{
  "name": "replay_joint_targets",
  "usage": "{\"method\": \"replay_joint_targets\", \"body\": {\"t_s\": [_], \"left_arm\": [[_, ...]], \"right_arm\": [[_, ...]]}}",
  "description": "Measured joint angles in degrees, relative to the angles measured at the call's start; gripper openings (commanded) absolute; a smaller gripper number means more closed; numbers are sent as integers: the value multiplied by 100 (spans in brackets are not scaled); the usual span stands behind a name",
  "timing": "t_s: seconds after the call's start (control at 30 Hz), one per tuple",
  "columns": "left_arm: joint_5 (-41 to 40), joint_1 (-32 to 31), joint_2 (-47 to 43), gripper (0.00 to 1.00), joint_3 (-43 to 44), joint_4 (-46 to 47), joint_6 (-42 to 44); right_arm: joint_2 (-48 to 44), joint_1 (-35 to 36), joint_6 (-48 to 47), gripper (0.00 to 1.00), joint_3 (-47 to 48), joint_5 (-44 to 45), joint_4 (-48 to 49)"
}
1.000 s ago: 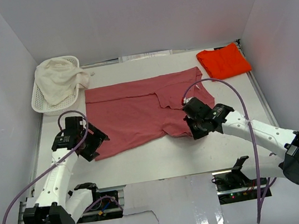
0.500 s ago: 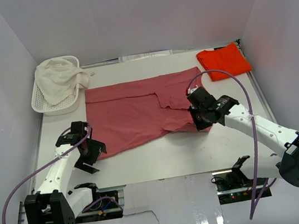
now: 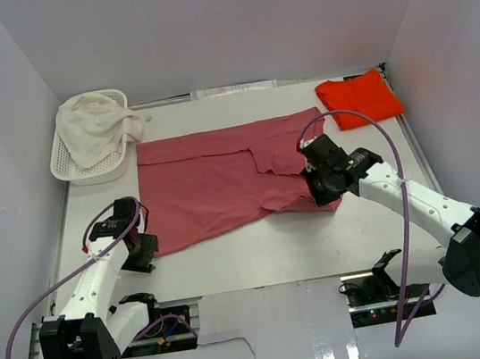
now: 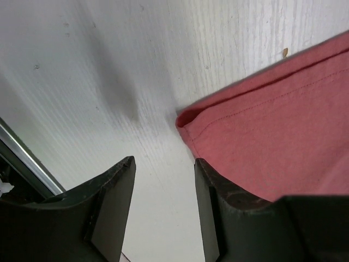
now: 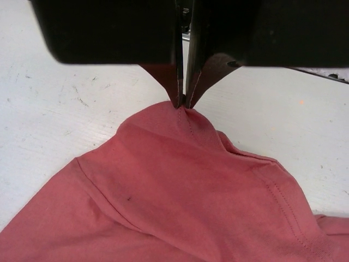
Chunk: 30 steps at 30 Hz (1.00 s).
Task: Fold and stack the t-shirts
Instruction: Grap the side of the flattened tshirt closest away from the robot with both arms
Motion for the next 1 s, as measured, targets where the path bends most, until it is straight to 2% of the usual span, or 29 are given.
{"method": "replay_joint_targets", "body": {"t_s": [0.3, 0.47, 0.63, 0.83, 0.87, 0.93, 1.0], "left_arm": [[-11, 13, 595, 59, -50, 350, -105], [-7, 13, 767, 51, -103, 581, -162], [-26, 26, 868, 50, -127, 758, -214], [-37, 35, 931, 34, -201, 925, -264], [-44, 35, 946, 24, -225, 975, -275], [-44, 39, 988, 11, -264, 1032, -295], [-28, 44, 1008, 7, -267, 1097, -313]], "right_arm": [[0, -11, -2, 8, -2, -116, 2], [-17, -22, -2, 8, -2, -173, 2], [-61, -44, -2, 8, -2, -199, 2], [-136, -48, -2, 8, -2, -236, -2], [-157, -50, -2, 8, -2, -240, -4], [-208, -59, -2, 8, -2, -258, -13], [-251, -81, -2, 8, 0, -275, -55]]}}
